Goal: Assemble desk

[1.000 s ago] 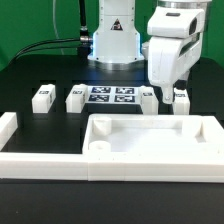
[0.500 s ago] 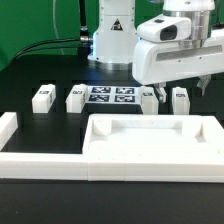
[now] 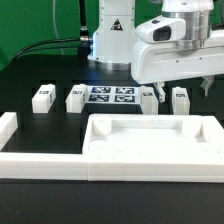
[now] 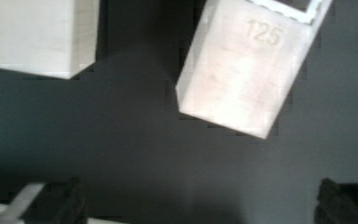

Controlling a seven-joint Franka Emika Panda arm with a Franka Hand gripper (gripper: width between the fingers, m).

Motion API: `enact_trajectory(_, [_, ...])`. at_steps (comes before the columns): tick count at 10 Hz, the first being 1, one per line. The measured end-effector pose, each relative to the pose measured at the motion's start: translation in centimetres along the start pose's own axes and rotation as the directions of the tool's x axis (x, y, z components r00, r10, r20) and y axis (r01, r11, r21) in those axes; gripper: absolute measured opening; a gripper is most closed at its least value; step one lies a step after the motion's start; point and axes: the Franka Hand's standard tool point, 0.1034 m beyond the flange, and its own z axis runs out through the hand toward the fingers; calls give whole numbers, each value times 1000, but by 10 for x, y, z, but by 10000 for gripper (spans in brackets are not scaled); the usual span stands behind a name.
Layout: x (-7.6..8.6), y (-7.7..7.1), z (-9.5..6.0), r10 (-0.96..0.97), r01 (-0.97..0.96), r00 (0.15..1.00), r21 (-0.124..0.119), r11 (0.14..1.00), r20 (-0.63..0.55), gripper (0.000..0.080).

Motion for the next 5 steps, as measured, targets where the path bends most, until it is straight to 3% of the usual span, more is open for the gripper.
enact_trajectory(2, [-18, -14, 2, 143, -141, 985, -22, 990, 97, 649])
enact_trajectory(5, [-17, -13, 1, 129, -123, 957, -40, 992, 259, 649])
